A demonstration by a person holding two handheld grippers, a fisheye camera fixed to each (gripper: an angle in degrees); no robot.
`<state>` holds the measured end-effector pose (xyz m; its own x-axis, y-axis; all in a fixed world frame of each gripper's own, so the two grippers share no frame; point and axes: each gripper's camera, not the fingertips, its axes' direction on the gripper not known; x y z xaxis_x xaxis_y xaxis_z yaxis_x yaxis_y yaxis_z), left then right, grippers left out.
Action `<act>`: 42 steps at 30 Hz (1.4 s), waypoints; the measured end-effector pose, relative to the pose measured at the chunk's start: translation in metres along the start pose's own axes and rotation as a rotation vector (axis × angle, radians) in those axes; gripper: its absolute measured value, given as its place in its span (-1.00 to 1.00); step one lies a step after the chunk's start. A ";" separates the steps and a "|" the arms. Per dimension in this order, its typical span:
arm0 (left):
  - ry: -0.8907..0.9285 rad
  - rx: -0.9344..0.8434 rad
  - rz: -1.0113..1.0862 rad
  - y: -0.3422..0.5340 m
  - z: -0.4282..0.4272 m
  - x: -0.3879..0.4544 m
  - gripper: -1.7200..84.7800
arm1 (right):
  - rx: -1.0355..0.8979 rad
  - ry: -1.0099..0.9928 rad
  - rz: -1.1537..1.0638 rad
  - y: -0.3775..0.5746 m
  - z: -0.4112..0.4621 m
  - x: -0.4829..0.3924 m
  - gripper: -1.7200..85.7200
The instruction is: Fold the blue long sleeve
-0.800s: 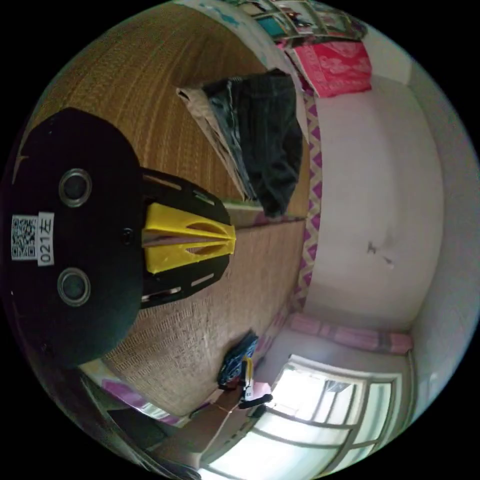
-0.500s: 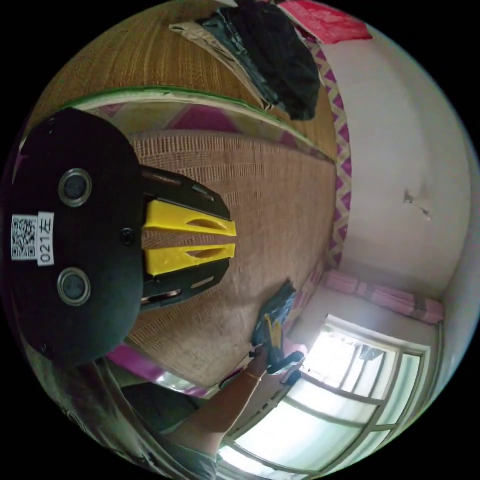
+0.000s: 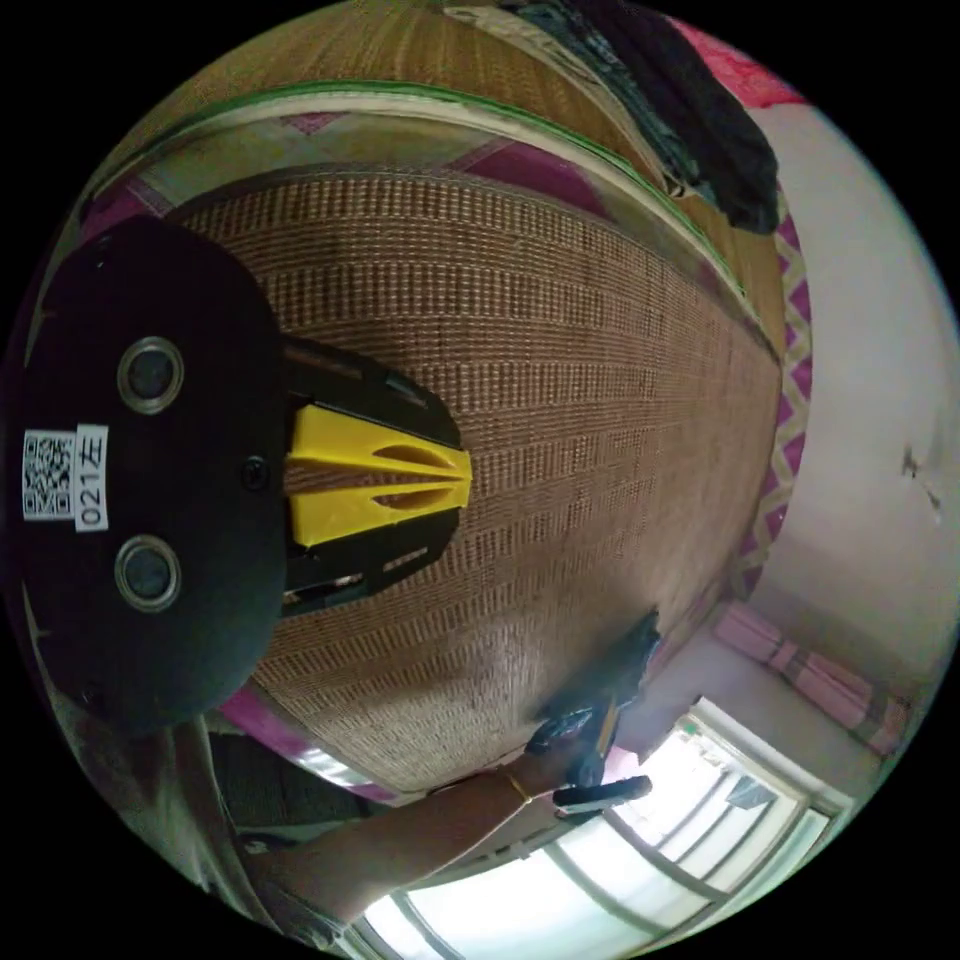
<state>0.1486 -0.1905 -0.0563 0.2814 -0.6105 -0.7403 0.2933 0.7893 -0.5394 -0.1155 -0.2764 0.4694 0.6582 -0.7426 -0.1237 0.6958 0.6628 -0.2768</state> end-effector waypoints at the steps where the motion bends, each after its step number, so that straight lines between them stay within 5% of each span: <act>1: 0.015 -0.001 -0.008 0.001 0.001 -0.004 -0.98 | -0.003 -0.005 -0.007 -0.007 -0.006 -0.005 -0.88; 9: 0.145 0.001 -0.103 0.037 0.004 -0.046 -0.98 | -0.022 -0.053 -0.364 -0.066 -0.090 -0.213 -0.87; 17: 0.072 0.211 -0.092 0.133 -0.080 -0.071 -0.98 | 0.156 -0.199 -0.718 0.006 -0.184 -0.375 -0.87; 22: 0.222 0.214 -0.184 0.162 -0.102 -0.112 -0.98 | 0.226 -0.215 -0.694 0.055 -0.192 -0.362 -0.85; 29: 0.261 0.254 -0.164 0.154 -0.115 -0.121 -0.98 | 0.240 -0.608 -0.345 0.069 -0.186 -0.255 -0.66; 42: 0.181 0.133 -0.139 0.118 -0.081 -0.132 -0.98 | 0.159 -0.661 -0.402 0.083 -0.115 -0.220 -0.87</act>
<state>0.0721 -0.0115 -0.0545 0.0659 -0.6813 -0.7291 0.4382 0.6762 -0.5923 -0.2355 -0.0695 0.3642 0.3476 -0.7498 0.5630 0.9164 0.3988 -0.0347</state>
